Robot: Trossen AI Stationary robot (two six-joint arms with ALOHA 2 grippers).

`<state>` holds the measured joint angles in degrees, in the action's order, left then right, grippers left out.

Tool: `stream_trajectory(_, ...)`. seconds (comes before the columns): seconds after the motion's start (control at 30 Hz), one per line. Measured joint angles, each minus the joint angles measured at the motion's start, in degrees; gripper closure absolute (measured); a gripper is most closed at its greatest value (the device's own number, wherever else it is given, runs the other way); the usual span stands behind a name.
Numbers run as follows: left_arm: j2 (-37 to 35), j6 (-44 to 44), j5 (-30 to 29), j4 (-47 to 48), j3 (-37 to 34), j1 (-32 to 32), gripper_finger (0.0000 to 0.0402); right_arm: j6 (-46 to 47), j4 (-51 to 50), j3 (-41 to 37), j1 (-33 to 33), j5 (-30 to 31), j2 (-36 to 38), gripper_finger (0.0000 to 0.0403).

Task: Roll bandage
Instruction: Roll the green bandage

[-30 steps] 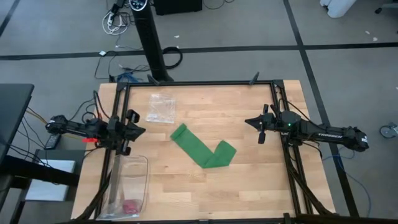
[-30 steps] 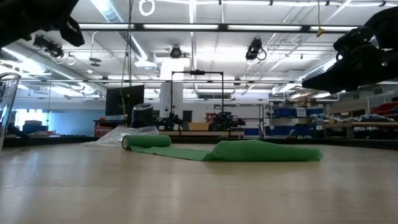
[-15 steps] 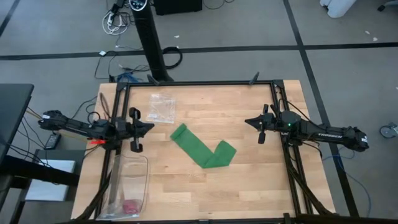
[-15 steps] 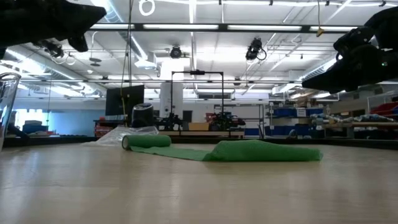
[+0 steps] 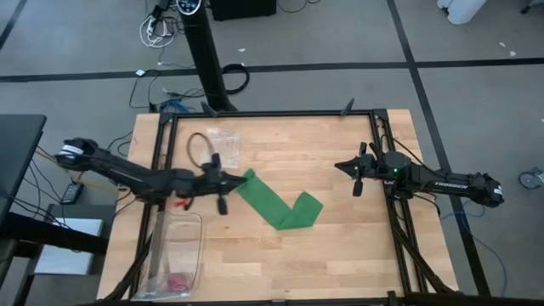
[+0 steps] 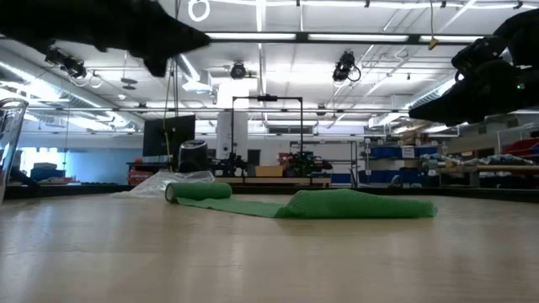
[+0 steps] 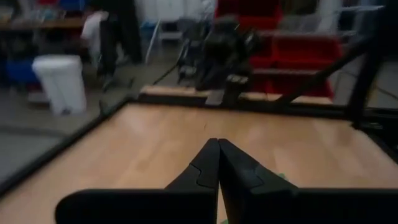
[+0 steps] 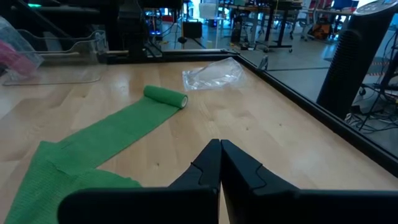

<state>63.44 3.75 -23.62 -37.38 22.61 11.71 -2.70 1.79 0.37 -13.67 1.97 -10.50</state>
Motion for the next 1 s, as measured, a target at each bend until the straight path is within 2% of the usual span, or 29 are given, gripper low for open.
stream_trajectory(0.07, 5.59, 2.76, 1.70, -0.08, 2.76, -1.09, 0.0385, 0.00, 0.01, 0.01, 0.00, 0.01, 0.02, 0.0396)
stream_trajectory(0.17, 13.90, 5.69, 7.67, 0.02, 6.56, -2.95, 0.0384, 0.00, 0.01, 0.01, 0.00, 0.01, 0.02, 0.0395)
stream_trajectory(0.3, 23.82, 5.73, 13.73, 0.01, 11.73, -5.30, 0.0384, 0.00, 0.06, 0.01, 0.00, 0.01, 0.02, 0.0395)
stream_trajectory(0.43, 32.15, 5.75, 17.63, 0.06, 16.54, -8.81, 0.0384, 0.00, 0.12, 0.01, 0.00, 0.01, 0.02, 0.0396)
stream_trajectory(0.67, 44.13, 5.89, 29.89, 1.42, 27.04, -14.60, 0.0393, 0.00, 0.25, 0.01, 0.00, 0.01, 0.00, 0.0395)
stream_trajectory(0.77, 48.08, 3.89, 31.78, 6.88, 32.43, -15.72, 0.0380, 0.00, 0.25, 0.01, 0.00, 0.02, 0.00, 0.0396)
stream_trajectory(1.0, 55.75, -0.33, 31.86, 18.77, 44.32, -16.23, 0.0336, 0.00, 0.47, 0.01, 0.00, 0.01, 0.02, 0.0395)
